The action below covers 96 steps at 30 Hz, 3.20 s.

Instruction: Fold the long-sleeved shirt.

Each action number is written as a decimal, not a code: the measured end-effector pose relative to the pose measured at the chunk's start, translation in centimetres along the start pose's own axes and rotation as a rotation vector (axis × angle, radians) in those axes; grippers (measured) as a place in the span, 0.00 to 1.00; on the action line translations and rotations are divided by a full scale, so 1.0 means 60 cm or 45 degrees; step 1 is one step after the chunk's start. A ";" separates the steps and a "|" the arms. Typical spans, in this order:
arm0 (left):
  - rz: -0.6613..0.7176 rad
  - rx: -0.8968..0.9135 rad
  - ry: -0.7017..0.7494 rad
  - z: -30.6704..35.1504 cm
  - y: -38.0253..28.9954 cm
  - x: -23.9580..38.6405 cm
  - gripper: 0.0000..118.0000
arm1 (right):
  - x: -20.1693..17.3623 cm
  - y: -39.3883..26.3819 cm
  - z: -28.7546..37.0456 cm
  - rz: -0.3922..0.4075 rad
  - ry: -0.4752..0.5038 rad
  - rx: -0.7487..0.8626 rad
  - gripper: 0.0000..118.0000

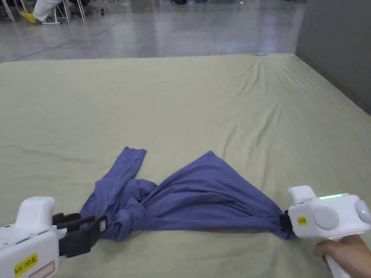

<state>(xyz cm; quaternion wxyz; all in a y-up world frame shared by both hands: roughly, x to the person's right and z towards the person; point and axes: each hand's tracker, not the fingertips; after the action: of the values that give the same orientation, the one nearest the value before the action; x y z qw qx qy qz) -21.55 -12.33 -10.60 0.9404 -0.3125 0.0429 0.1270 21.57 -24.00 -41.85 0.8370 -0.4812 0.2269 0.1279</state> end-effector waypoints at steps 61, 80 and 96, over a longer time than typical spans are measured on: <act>-0.201 0.345 0.238 -0.319 0.747 -0.002 0.10 | 0.081 0.722 0.260 -0.233 0.012 0.838 0.01; -0.076 0.038 0.170 -0.357 0.246 -0.109 0.10 | 0.051 0.305 -0.007 -0.136 0.068 0.289 0.01; -0.028 -0.076 0.133 -0.120 -0.053 -0.051 0.32 | -0.009 -0.027 0.054 0.084 0.060 0.024 0.29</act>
<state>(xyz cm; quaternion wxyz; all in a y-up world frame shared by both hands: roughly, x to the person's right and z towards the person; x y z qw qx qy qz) -23.64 -19.78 -14.05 0.9285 -0.3471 0.0847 0.1012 22.63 -22.03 -38.99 0.8312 -0.4685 0.2636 0.1419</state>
